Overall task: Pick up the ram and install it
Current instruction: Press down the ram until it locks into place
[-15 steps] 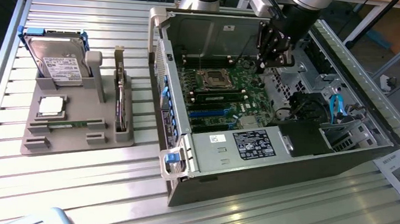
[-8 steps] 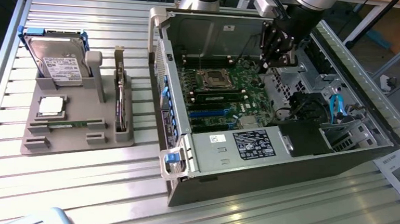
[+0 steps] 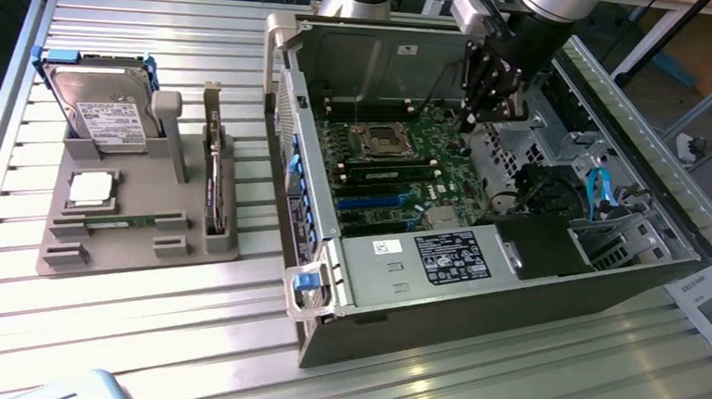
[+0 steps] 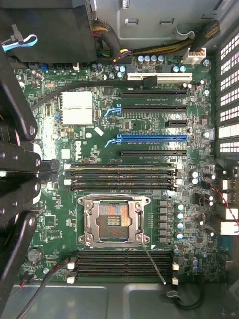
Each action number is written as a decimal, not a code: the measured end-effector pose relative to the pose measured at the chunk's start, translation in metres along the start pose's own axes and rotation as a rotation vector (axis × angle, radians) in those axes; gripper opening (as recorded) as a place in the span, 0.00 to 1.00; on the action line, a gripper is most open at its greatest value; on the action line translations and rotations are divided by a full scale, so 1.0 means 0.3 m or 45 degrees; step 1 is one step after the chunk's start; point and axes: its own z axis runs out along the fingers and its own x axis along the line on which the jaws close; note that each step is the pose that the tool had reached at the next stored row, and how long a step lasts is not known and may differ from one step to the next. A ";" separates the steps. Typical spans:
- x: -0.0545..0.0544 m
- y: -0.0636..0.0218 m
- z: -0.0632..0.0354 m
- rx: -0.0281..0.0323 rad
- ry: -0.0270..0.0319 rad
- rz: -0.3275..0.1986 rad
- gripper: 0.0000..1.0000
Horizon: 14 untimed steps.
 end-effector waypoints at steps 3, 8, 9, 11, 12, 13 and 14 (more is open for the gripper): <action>0.000 0.000 0.012 0.0005 0.0001 0.000 0.10; 0.001 -0.001 0.027 0.0008 0.0000 0.000 0.10; 0.001 -0.001 0.030 0.0009 0.0001 0.000 0.10; 0.001 -0.001 0.036 0.0012 0.0001 0.000 0.10; 0.001 -0.001 0.039 0.0013 0.0001 0.000 0.10; 0.001 -0.001 0.043 0.0016 0.0001 0.000 0.10; 0.001 -0.001 0.047 0.0018 0.0001 0.000 0.10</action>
